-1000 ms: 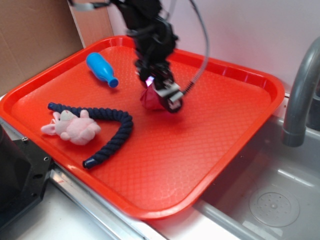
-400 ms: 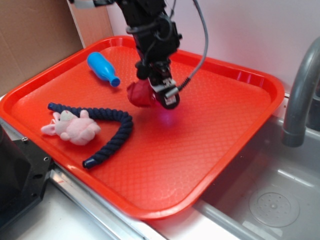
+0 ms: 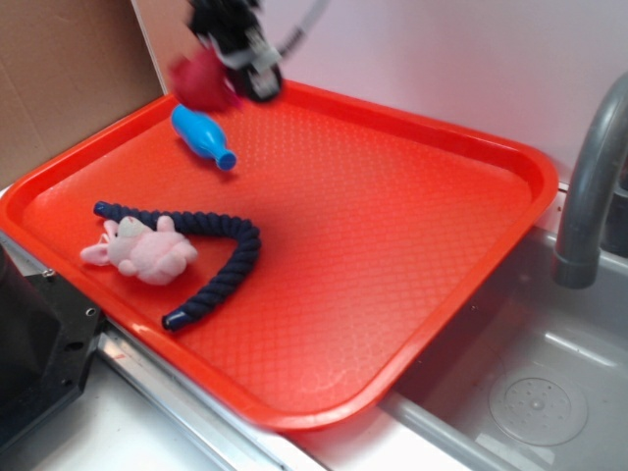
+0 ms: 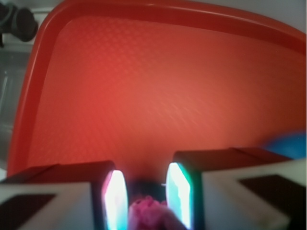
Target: Grab the red paper.
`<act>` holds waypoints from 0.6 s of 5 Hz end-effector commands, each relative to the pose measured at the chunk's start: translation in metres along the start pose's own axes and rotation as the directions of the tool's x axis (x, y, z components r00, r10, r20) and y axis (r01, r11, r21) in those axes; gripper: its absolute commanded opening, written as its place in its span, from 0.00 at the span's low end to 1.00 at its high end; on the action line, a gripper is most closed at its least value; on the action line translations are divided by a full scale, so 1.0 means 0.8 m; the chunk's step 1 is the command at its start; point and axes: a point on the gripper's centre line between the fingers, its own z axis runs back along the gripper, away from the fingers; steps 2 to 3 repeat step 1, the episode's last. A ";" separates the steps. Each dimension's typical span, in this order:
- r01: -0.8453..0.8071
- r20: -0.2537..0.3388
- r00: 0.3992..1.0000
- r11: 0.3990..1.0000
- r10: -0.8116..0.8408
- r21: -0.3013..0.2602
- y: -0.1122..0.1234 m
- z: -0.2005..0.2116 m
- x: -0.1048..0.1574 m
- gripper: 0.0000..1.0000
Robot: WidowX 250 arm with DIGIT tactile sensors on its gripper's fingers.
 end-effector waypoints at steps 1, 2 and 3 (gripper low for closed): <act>-0.100 0.089 0.992 0.991 0.092 0.087 0.011 0.130 -0.018 0.00; -0.100 0.089 0.992 0.991 0.092 0.087 0.011 0.130 -0.018 0.00; -0.100 0.089 0.992 0.991 0.092 0.087 0.011 0.130 -0.018 0.00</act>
